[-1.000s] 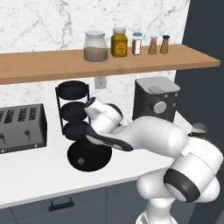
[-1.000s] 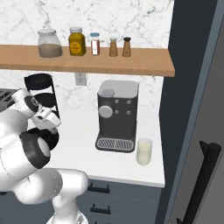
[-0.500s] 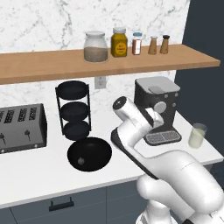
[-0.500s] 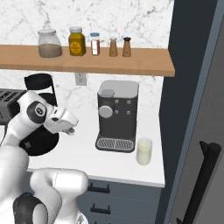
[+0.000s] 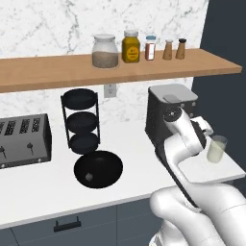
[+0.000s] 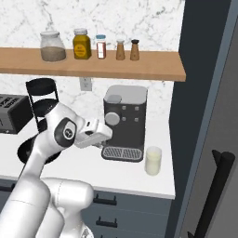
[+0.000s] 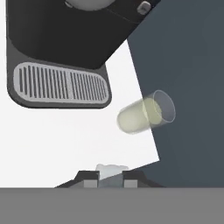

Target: Grab a lemon wedge from the fridge and one ice cube from the ice bowl, and put them in the glass of lemonade.

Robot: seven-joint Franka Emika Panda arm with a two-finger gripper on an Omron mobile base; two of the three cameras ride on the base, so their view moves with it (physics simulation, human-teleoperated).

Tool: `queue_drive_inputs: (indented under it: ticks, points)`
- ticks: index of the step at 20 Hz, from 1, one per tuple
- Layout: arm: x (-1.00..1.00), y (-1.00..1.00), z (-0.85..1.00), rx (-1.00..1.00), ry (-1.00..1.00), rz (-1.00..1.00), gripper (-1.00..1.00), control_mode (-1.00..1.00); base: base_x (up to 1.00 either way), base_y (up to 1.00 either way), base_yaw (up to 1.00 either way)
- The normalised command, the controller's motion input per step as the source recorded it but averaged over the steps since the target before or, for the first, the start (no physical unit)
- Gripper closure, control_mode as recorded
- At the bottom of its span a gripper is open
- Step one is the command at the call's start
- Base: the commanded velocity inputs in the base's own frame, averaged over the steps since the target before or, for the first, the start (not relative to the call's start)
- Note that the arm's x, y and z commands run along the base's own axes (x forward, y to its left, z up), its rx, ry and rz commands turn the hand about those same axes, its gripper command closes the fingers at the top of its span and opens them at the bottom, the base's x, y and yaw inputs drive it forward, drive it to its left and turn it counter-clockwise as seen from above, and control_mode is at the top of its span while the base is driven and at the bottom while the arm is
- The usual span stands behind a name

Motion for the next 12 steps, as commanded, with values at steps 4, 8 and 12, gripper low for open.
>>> queue_drive_inputs:
  ticks: [4,8,12]
  points:
    - [0.29,-0.97,0.0,-0.02,0.12,0.0,1.0,-1.0,0.0,0.0,0.0]
    - [0.39,-0.89,0.0,-0.01,0.12,0.0,1.0,-1.0,0.0,0.0,0.0]
    - [0.49,-0.79,0.0,0.0,0.14,0.0,1.0,-1.0,0.0,0.0,0.0]
